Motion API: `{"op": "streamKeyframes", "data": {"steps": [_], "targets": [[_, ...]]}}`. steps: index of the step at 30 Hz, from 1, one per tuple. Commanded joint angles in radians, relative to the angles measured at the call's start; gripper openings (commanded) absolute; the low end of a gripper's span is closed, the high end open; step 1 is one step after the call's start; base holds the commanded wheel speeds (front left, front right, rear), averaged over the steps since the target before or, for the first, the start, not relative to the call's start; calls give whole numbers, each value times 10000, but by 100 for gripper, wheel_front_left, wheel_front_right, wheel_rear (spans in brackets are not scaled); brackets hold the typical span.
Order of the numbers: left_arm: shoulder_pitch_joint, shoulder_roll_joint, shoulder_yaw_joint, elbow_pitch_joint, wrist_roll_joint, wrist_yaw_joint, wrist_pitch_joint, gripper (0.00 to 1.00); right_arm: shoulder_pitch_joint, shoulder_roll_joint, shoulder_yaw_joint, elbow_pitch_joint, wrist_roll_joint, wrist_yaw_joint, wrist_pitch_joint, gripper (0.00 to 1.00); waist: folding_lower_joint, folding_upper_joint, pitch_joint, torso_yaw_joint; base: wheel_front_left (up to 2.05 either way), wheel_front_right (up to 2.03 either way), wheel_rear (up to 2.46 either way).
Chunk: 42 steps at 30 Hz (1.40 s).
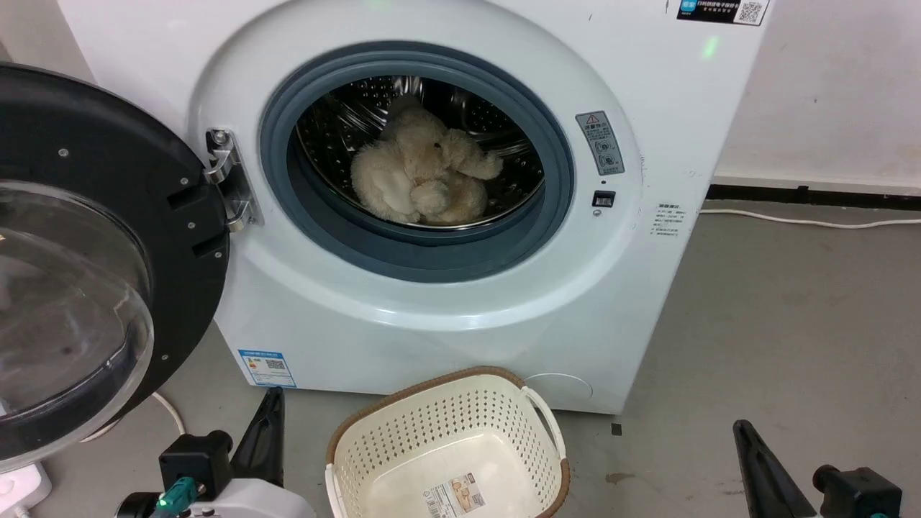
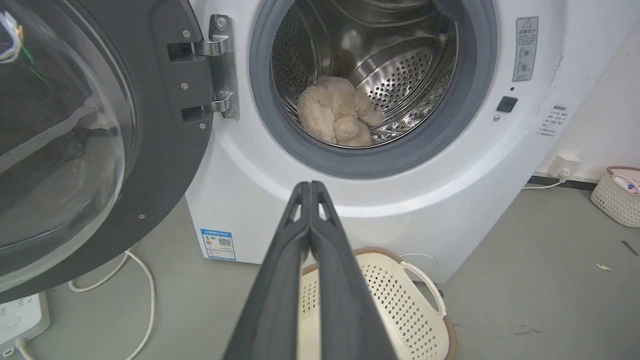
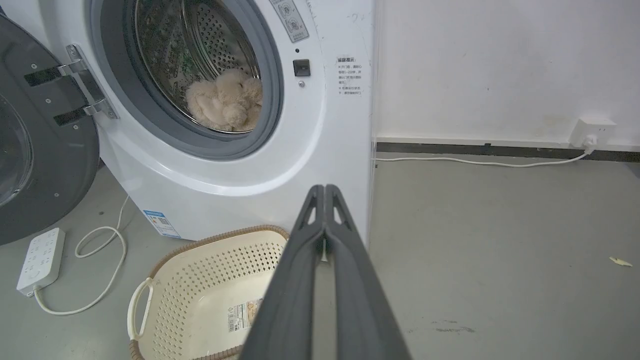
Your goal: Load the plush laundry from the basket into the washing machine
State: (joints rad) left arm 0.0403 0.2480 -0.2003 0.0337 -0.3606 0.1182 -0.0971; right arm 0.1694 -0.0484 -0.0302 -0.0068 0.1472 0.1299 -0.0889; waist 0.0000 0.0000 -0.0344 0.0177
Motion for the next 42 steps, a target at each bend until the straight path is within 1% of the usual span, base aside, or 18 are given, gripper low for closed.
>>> {"op": "streamKeyframes", "data": {"steps": [1, 42], "targets": [[-109, -81, 108, -64, 158, -80, 25, 0, -208, -6, 9, 20, -99, 3, 49, 0, 0, -1, 6, -3, 0, 0, 0], [-252, -1007, 1033, -197, 1841, -618, 487, 0, -933, -12, 152, 43, -769, 5, 459, 0, 0, -1, 171, -88, 0, 0, 0]]}}
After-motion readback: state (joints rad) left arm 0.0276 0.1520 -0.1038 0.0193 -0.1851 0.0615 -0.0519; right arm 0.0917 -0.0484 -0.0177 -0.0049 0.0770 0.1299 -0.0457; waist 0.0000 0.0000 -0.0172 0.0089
